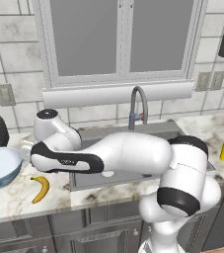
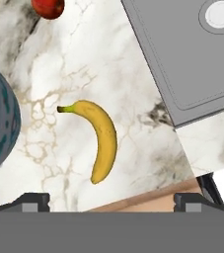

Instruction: Remove the banana and apple from the sink. Then move the bowl and cup from the counter to the sink for washing.

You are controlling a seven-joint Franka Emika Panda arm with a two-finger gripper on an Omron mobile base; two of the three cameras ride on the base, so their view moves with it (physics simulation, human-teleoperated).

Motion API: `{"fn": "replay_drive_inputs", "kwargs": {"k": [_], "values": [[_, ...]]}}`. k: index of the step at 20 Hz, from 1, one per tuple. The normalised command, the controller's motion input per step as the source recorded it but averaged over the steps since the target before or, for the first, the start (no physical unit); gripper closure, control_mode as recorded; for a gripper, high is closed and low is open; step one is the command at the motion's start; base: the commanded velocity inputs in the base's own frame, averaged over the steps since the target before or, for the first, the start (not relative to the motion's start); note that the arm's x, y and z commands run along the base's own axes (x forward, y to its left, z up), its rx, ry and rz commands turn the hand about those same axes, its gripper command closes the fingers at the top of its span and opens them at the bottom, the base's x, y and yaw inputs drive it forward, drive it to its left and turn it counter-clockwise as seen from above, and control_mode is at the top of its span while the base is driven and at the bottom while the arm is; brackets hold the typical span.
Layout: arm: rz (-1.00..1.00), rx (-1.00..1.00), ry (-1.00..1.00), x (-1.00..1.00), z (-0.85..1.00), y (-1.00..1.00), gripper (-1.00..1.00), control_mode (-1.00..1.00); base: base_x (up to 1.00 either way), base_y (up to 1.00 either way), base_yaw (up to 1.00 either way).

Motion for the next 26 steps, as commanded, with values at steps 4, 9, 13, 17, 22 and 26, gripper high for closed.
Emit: {"fn": "replay_drive_inputs", "kwargs": {"k": [4, 9, 13, 17, 22, 26], "values": [[0.0, 0.0, -0.06, 0.01, 0.08, 0.0, -1.0, -1.0, 0.0, 0.0, 0.0], [0.0, 0.0, -0.08, 0.03, 0.04, 0.0, -1.0, -1.0, 0.0, 0.0, 0.0], [0.0, 0.0, -0.05, 0.05, 0.01, 0.0, -1.0, -1.0, 0.0, 0.0, 0.0], [0.0, 0.05, -0.02, 0.08, 0.0, 0.01, -1.0, -1.0, 0.0, 0.0, 0.0], [0.0, 0.11, 0.0, 0.11, 0.0, 0.02, -1.0, -1.0, 0.0, 0.0, 0.0], [0.0, 0.11, 0.0, 0.1, 0.0, 0.03, -1.0, -1.0, 0.0, 0.0, 0.0]]}}
